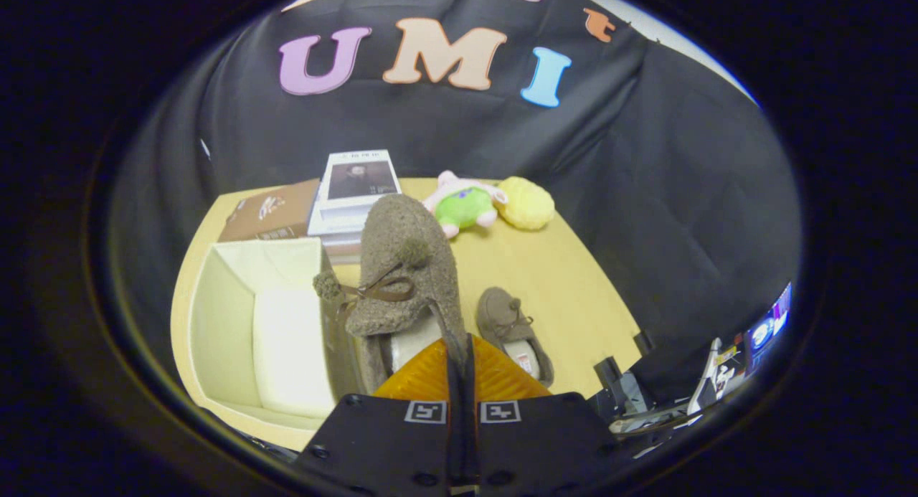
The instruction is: Open the storage box then place both shoes into the box .Put the left shoe in first, then the right shoe, with the right side of both shoes facing outward in a uniform manner.
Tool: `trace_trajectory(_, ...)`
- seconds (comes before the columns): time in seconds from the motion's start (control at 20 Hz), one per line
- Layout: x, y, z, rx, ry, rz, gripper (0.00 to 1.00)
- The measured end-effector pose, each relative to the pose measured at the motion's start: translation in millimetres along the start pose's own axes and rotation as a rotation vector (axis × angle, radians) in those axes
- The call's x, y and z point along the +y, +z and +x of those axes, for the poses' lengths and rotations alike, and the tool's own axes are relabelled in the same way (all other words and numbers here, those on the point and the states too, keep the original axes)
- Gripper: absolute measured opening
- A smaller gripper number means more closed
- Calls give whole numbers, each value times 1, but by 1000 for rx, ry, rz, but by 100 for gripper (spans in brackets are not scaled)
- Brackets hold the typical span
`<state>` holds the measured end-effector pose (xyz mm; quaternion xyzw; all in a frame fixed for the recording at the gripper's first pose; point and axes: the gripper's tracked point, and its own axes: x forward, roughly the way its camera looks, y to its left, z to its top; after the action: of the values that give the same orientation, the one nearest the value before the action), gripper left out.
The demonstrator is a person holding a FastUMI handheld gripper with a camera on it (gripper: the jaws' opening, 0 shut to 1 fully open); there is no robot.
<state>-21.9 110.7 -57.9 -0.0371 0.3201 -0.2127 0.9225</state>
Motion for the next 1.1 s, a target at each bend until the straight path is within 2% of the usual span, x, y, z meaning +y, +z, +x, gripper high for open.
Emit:
trace_trajectory(0.25, 39, 32, -44, -62, 8, -6, 3)
trace_trajectory(0.45, 102, 20, -58, -27, 105, 21, 3)
trace_trajectory(0.7, 154, -19, -49, 48, 156, -25, 3)
trace_trajectory(0.9, 173, -47, -33, 105, 157, -70, 3)
trace_trajectory(1.1, 194, -66, -11, 179, 176, -54, 3)
